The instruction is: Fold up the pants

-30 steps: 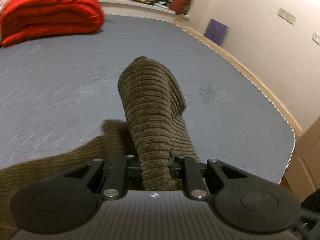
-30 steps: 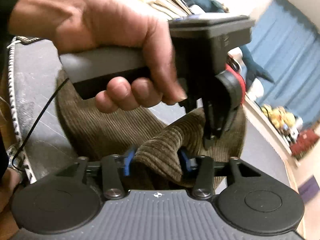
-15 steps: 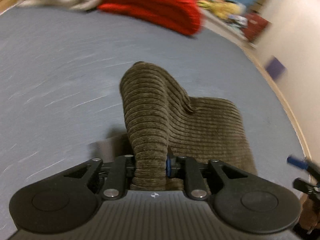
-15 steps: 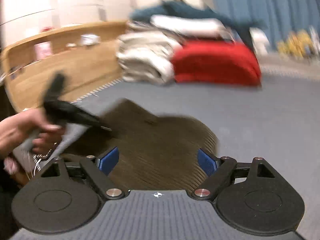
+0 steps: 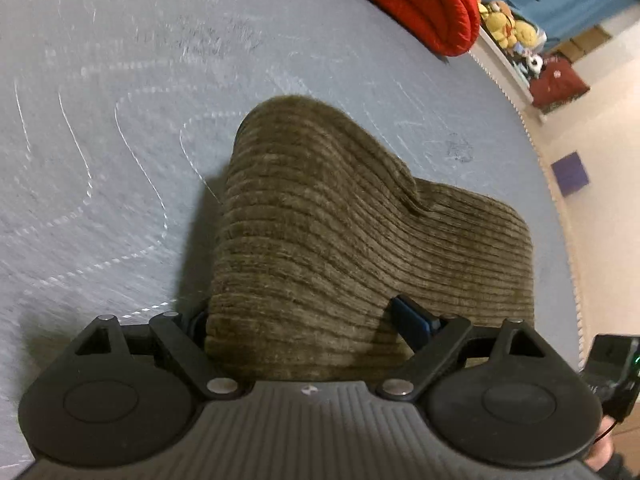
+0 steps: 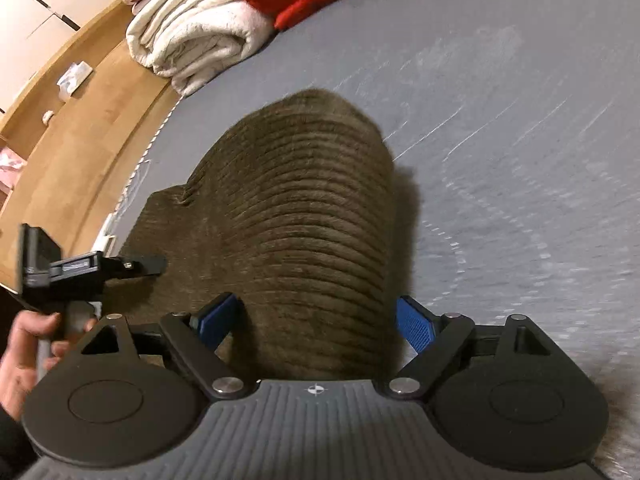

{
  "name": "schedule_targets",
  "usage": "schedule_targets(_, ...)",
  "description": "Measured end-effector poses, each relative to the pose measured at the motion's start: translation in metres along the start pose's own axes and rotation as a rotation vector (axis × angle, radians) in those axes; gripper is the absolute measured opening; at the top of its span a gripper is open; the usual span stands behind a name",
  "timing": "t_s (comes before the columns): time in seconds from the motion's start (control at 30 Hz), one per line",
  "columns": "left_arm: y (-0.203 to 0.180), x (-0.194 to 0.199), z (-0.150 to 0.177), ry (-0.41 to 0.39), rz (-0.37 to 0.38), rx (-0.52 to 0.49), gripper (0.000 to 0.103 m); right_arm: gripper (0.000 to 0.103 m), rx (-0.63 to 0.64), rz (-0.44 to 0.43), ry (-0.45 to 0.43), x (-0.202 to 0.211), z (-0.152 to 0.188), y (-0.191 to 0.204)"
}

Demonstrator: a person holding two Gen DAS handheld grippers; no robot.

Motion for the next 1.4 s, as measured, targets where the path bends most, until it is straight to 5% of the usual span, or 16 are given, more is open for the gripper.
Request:
schedule_targets(0.13, -0.001, -0.012, 0.004, -0.001, 0.029, 0.021, 0.083, 0.079, 0.073, 0.012, -0.007, -0.006, -0.002, 0.008)
schedule_targets(0.2, -0.007, -0.012, 0.005, -0.01, 0.011, -0.007, 0.077, 0.053, 0.086, 0.018, -0.031, -0.006, -0.005, 0.014)
schedule_targets(0.27, -0.015, -0.011, 0.005, -0.018, -0.001, -0.03, 0.071, 0.042, 0.091, 0.005, -0.056, -0.002, -0.009, 0.018)
schedule_targets(0.4, -0.035, -0.008, 0.006, -0.04, -0.013, -0.051, 0.057, 0.035, 0.084, -0.03, -0.103, 0.017, -0.017, 0.023)
schedule_targets(0.6, -0.115, -0.023, 0.019, -0.04, 0.115, -0.124, 0.048, 0.035, 0.088, -0.046, -0.205, 0.088, -0.046, -0.009)
schedule_targets(0.93, -0.286, -0.085, 0.075, -0.057, 0.224, -0.319, 0.045, 0.035, 0.091, 0.089, -0.333, 0.215, -0.081, -0.132)
schedule_targets(1.1, -0.323, -0.118, 0.096, -0.06, 0.174, -0.387, 0.047, 0.039, 0.057, 0.158, -0.308, 0.224, -0.087, -0.184)
schedule_targets(1.23, -0.319, -0.13, 0.088, -0.095, 0.085, -0.39, 0.055, 0.048, 0.024, 0.358, -0.332, 0.213, -0.088, -0.215)
schedule_targets(1.33, -0.313, -0.118, 0.074, -0.165, 0.024, -0.398, 0.055, 0.049, 0.03, 0.444, -0.432, 0.231, -0.095, -0.217)
schedule_targets(1.4, -0.316, -0.1, 0.067, -0.267, -0.014, -0.452, 0.055, 0.049, 0.062, 0.405, -0.467, 0.242, -0.096, -0.204)
Point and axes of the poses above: each gripper's, at about its wrist camera, not at the fingertips, and x roughly against the way its jaws point, y to its left, z to its underside, the point moved 6 cm from there along -x, roughly the way its jaws point, and after that the axes turned 9 degrees about -y, right-handed, at the moved point
